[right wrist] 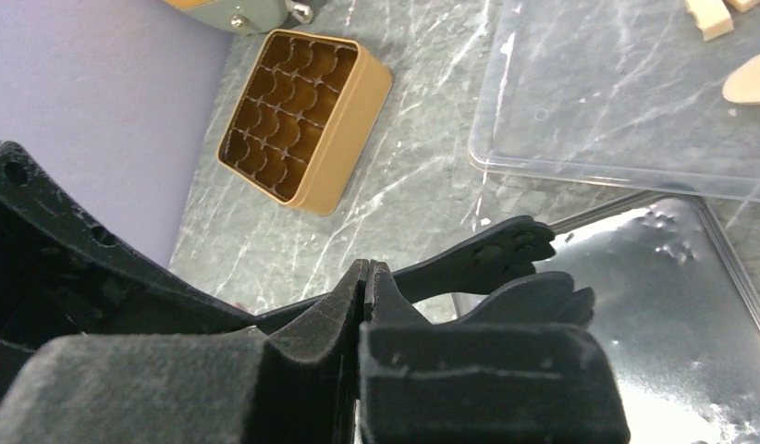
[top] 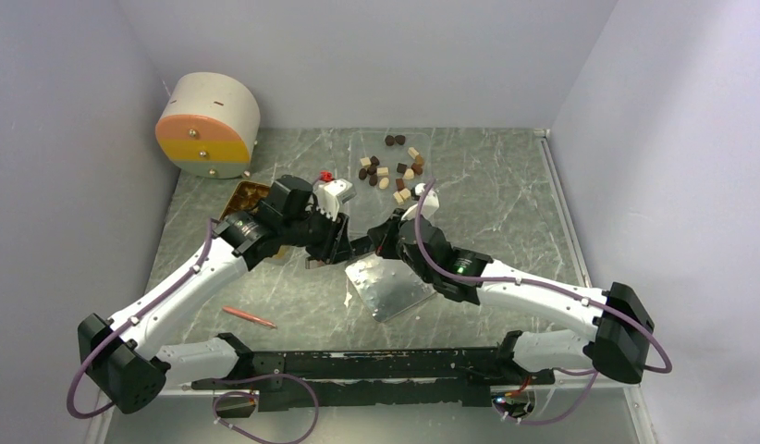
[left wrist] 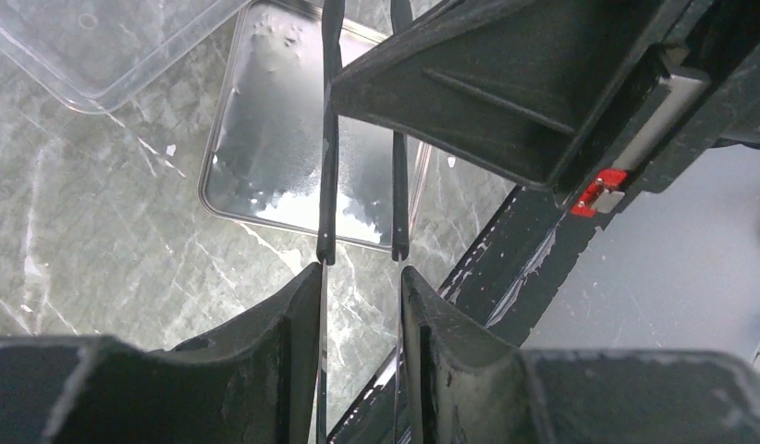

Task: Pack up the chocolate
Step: Pick up the clamp from the center of the board, then pick up the fake chocolate from the plate.

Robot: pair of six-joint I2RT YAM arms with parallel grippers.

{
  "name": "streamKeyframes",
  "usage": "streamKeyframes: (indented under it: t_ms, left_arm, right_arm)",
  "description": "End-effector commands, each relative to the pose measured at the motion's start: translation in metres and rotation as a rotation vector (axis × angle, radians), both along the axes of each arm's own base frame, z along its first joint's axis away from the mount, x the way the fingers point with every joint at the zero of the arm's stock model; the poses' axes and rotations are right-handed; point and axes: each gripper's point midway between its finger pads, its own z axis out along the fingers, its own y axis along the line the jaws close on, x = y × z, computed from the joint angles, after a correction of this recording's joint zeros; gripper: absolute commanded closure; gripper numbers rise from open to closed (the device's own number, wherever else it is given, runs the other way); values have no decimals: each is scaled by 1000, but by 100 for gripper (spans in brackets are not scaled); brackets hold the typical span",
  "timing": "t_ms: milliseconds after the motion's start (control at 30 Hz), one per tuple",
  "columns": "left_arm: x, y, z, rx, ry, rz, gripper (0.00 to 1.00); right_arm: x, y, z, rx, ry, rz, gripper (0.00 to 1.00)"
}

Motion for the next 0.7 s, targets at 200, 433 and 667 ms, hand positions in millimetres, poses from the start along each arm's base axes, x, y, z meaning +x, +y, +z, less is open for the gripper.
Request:
streamKeyframes:
  t_ms: [200,433,667]
  left_arm:
    - [14,-2,15,-27,-71,48,62]
    - [40,15,2,80,-86,206,61]
    - [77,16,-12,186,-107,306,58]
  right_arm:
    - [-3,-7,13,53,-3,-3,100]
    - [-11,-44,47,21,-35,-61,29]
    - [-29,-104,63,67,-39,-184,0]
